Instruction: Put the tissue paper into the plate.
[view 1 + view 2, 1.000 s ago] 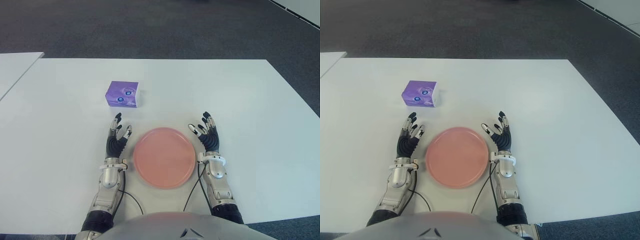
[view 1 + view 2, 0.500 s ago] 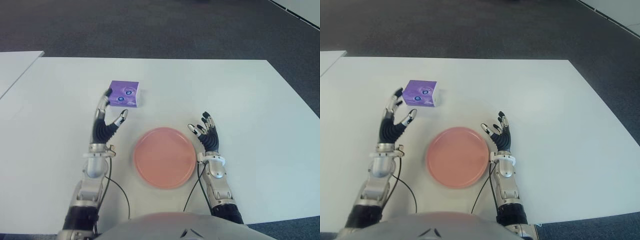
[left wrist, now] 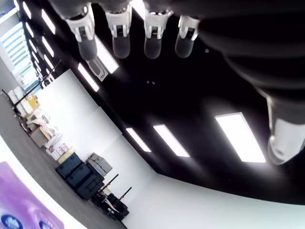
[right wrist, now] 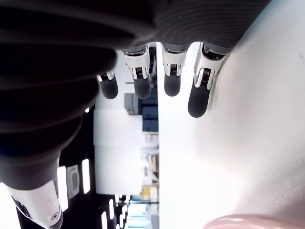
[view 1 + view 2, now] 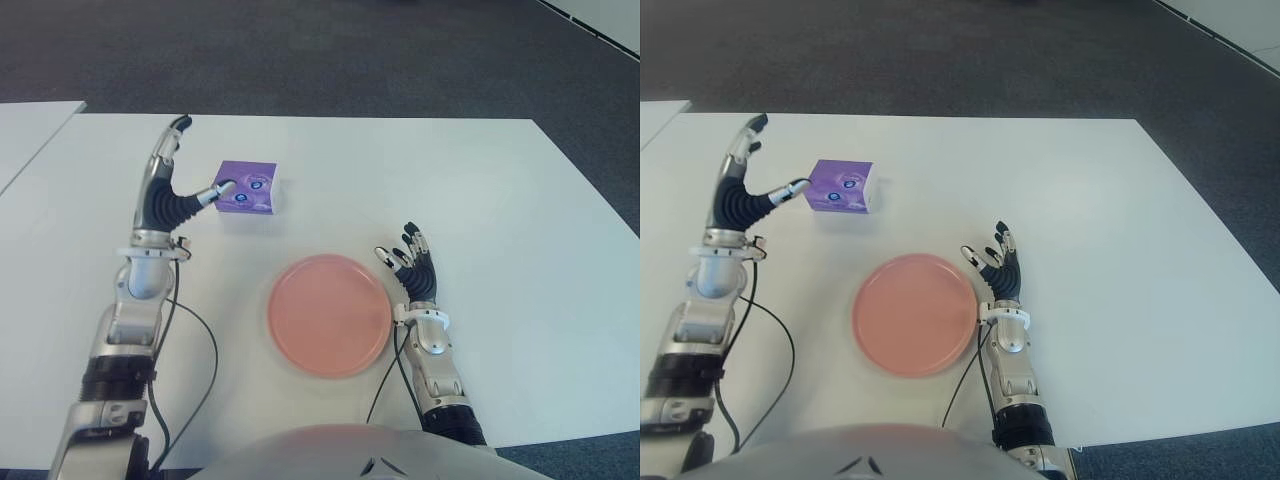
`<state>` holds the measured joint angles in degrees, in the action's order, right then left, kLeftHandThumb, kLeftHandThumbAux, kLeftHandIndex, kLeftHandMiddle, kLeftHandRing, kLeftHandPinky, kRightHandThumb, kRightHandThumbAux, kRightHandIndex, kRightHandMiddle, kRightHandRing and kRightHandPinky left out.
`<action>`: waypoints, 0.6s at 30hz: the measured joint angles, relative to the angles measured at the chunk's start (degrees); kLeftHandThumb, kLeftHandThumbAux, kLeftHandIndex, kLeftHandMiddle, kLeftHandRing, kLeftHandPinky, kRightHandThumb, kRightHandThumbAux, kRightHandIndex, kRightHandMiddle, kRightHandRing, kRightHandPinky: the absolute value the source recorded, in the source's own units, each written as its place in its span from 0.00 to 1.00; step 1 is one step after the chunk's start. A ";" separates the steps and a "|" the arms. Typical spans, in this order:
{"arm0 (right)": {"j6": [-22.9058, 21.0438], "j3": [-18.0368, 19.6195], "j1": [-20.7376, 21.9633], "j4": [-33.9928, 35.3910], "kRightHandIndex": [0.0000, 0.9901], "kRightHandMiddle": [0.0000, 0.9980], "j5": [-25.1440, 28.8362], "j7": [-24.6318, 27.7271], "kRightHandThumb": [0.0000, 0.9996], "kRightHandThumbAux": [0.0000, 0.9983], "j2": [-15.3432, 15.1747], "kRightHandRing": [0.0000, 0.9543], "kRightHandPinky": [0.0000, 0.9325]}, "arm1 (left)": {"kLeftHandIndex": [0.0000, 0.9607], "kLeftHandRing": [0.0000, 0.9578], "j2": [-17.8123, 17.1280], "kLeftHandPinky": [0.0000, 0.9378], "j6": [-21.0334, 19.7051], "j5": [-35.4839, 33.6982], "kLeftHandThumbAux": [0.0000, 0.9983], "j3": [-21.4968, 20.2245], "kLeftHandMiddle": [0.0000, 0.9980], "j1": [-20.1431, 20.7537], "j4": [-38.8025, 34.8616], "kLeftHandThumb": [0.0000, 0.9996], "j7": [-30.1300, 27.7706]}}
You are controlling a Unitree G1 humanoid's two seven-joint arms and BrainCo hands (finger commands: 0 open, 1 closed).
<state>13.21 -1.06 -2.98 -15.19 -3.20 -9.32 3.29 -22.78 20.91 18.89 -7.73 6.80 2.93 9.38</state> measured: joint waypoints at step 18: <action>0.55 0.07 2.04 -2.60 0.05 0.02 -0.95 -0.32 0.16 0.67 0.03 0.00 0.01 | 0.00 0.00 -4.95 0.00 -4.62 2.64 0.45 1.36 0.00 12.23 4.43 0.09 -3.64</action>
<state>13.76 -0.99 -0.94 -17.79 -4.15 -9.64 3.32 -27.73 16.29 21.52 -6.37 19.02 7.36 5.74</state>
